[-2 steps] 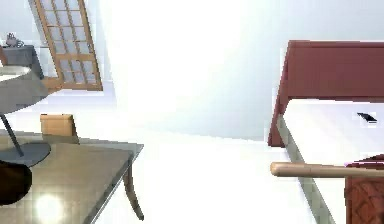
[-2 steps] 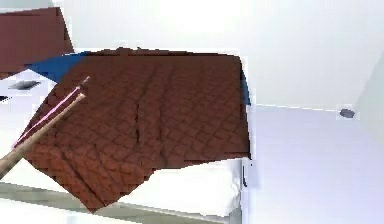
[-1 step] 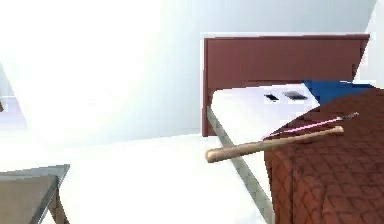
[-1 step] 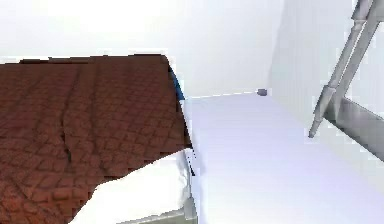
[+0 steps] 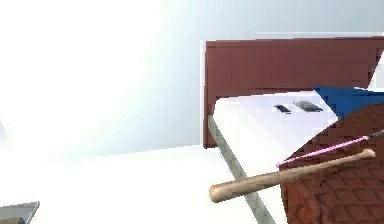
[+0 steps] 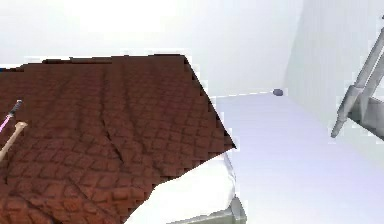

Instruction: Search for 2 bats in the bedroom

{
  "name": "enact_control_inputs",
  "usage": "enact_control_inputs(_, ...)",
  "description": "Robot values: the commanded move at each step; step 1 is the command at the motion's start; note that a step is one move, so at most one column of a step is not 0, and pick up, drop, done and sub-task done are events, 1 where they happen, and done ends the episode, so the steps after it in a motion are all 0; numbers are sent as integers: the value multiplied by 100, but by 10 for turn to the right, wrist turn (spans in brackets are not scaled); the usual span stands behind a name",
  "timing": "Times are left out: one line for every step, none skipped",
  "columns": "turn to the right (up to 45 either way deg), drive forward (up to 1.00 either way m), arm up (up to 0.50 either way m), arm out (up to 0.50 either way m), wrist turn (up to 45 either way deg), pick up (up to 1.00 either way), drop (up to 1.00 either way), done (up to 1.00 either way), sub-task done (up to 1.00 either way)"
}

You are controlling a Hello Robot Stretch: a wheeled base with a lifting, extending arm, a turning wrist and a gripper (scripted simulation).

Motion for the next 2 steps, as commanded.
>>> enact_control_inputs(390,0,0,0,0,0,0,0,0)
enact_control_inputs(0,0,0,0,0,0,0,0,100)
